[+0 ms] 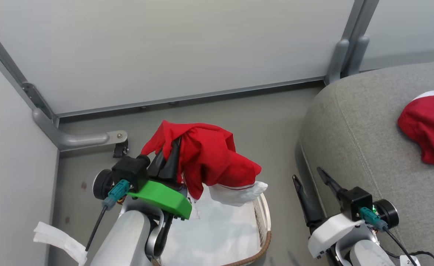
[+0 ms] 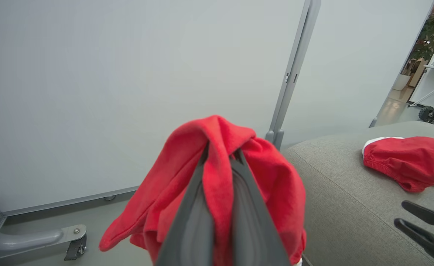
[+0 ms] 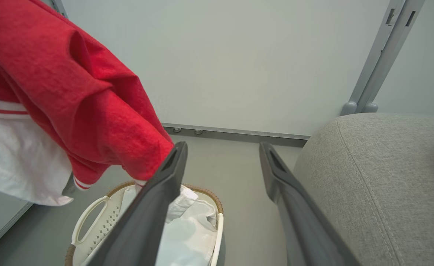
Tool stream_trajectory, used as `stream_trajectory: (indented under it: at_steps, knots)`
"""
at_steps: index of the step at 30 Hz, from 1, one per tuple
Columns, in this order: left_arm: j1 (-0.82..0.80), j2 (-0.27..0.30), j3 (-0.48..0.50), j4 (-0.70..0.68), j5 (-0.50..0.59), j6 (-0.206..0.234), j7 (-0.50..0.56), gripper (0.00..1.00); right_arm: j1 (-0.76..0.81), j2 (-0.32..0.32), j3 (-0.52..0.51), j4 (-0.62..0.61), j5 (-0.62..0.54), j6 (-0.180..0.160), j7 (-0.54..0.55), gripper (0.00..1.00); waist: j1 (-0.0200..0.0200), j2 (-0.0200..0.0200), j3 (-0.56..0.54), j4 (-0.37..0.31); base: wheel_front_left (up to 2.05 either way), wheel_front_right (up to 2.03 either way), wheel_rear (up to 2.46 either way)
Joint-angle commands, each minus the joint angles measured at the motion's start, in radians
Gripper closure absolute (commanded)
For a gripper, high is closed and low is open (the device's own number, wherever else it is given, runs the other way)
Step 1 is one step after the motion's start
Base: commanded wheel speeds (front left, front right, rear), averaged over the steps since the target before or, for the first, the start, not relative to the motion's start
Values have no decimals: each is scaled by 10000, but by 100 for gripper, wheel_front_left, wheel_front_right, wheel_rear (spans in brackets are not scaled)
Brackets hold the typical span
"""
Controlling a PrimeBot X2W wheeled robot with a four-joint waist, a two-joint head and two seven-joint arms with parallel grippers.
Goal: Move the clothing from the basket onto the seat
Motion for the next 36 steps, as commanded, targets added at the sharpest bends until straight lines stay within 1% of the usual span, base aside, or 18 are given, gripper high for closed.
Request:
stream_trajectory:
  at_steps: [1,5,9,14,18,23,27,31,36]
  knots:
    - [171,5,23,-114,43,-27,-35,100,195,-39,53,57,29,-10,-19,0,1,0,-374,205,0,0,0]
    - [222,-2,-103,-320,-50,-8,-36,100,392,-68,459,207,-76,-10,-19,0,1,0,-478,283,0,0,0]
    - [243,-2,-344,-460,-184,96,-36,100,305,-138,1468,280,155,-10,-19,0,1,0,-525,390,0,0,0]
    - [253,-1,-556,-463,-257,160,-36,100,-204,-223,2843,281,599,-10,-19,0,1,0,-499,540,0,0,0]
    - [188,-2,-660,-413,-297,193,-36,100,-794,-193,3597,353,854,-12,-19,0,1,0,-461,671,0,0,0]
    - [66,-1,-795,-377,-339,212,-36,100,-1500,-112,4125,519,1191,-10,-19,0,1,0,-383,812,0,0,0]
    - [-52,-3,-1003,-426,-344,237,-36,100,-2072,-56,4230,909,1151,-11,-19,0,1,0,-309,938,0,0,0]
    - [-197,-1,-1294,-462,-407,237,-36,100,-2570,-30,4558,1090,1312,-11,-19,0,1,0,-186,1081,0,0,0]
    - [-366,-2,-1668,-472,-581,258,-37,100,-3069,-40,5067,1766,1533,-12,-19,0,1,0,-79,1296,0,0,0]
